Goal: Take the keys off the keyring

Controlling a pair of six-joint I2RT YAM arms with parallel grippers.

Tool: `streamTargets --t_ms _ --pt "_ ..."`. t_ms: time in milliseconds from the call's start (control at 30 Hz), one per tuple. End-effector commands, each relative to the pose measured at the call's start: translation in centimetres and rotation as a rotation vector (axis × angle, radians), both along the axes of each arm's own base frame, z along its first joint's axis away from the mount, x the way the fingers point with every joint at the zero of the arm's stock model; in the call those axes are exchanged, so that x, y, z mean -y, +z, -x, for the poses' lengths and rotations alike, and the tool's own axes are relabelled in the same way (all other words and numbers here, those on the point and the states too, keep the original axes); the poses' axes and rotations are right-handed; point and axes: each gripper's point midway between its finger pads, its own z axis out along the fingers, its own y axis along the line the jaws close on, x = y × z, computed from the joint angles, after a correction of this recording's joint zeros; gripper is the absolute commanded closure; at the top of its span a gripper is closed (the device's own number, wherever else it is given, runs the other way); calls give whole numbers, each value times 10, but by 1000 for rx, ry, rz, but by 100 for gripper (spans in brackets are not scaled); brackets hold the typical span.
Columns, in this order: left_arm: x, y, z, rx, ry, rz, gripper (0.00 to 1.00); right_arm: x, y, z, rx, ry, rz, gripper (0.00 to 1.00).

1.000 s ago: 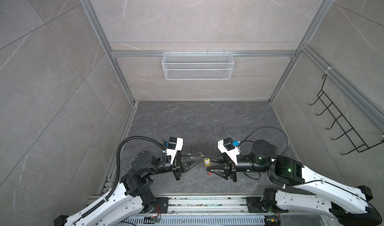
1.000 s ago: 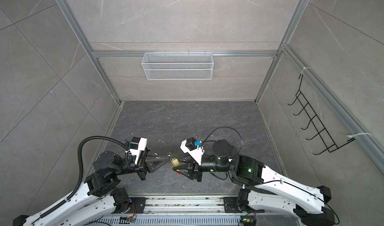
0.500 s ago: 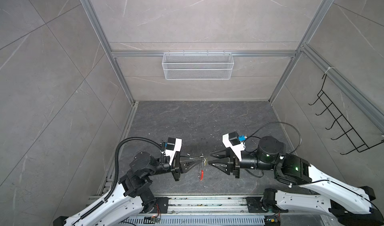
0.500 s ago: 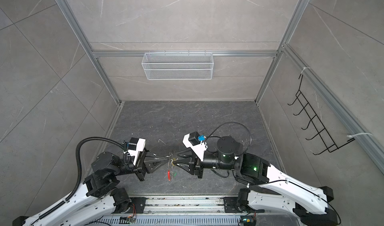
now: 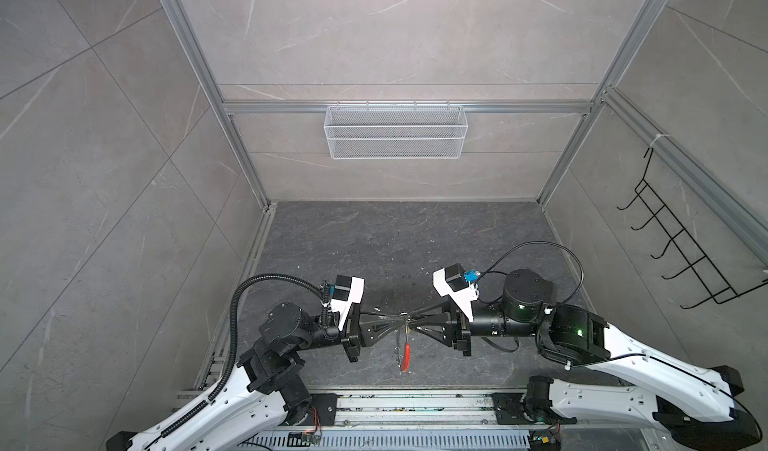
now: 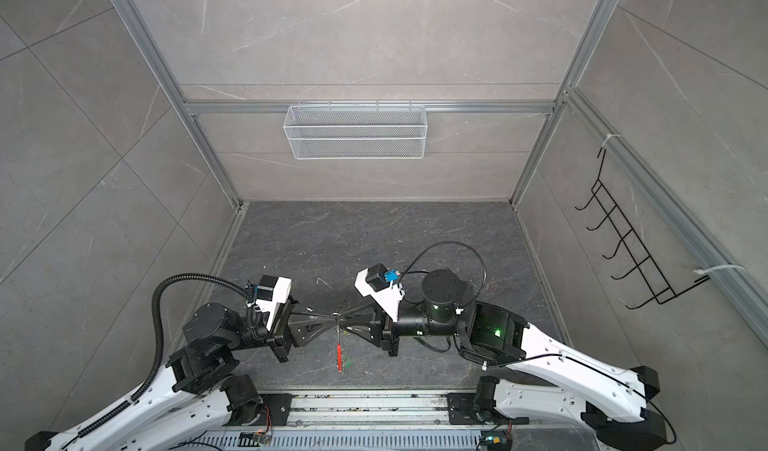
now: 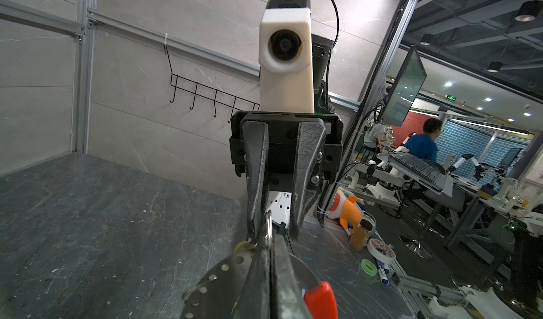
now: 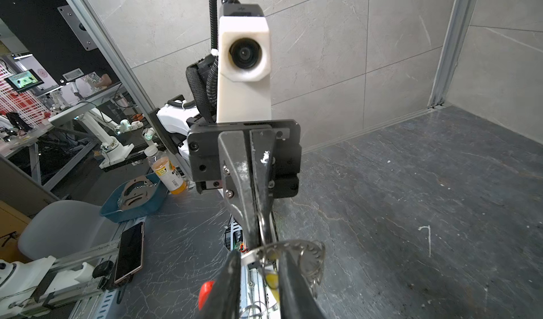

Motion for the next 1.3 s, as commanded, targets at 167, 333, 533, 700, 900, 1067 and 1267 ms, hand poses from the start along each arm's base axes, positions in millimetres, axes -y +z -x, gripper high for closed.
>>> streamTargets --t_ms 167,333,533,700,900,1067,1267 --pt "-3 15 5 60 -9 52 100 -2 17 4 6 21 -40 81" --pt "-1 15 5 56 -16 50 100 -2 17 4 6 21 -39 91" --pt "-1 16 5 55 -22 54 100 -2 14 3 3 16 -30 100" --pt "0 15 5 38 -29 46 100 0 14 2 4 8 -20 100" --pt "-5 10 3 -4 5 12 67 9 5 0 -13 -23 58 100" --pt "-9 3 4 -28 20 -42 65 16 -9 0 -20 -28 182 100" --pt "0 -3 4 -72 -21 -151 66 19 -24 3 -37 3 339 100"
